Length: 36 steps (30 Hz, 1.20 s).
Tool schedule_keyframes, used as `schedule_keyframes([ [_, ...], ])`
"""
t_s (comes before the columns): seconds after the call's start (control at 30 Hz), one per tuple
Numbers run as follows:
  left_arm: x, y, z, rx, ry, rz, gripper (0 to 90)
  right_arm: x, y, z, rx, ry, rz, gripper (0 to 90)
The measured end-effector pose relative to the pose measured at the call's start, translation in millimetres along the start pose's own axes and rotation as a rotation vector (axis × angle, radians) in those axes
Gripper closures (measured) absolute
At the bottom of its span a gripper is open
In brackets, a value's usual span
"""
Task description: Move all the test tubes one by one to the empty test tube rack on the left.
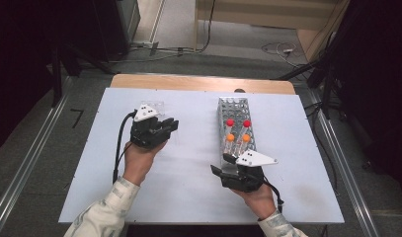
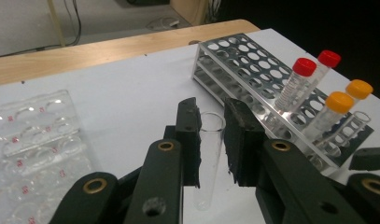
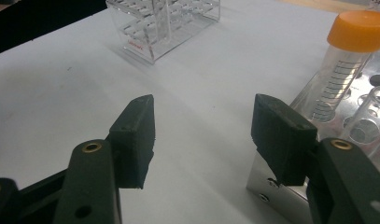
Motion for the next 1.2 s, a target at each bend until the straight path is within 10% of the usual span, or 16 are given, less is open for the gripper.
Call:
schedule_keyframes([
  [0.7,-51.4,28.3,-17.8,0.073,0.015,-0.172,77.1,-2.2,0.2,0.2,0.002,0.000,-0.008,38.3],
  [1.2,-59.7,6.8,16.7,0.014,-0.028,-0.234,77.0,-2.1,2.5,0.3,0.004,-0.003,-0.004,38.2],
])
Point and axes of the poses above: each handheld gripper's, and its own axes: y roughly backward along the jaws, z roughly out of its underside, x roughly to its right, the point moved 7 cm from there along -y, roughly forward along the jaws, and after that the axes turned 7 degrees about z, right-handed, at the moved point
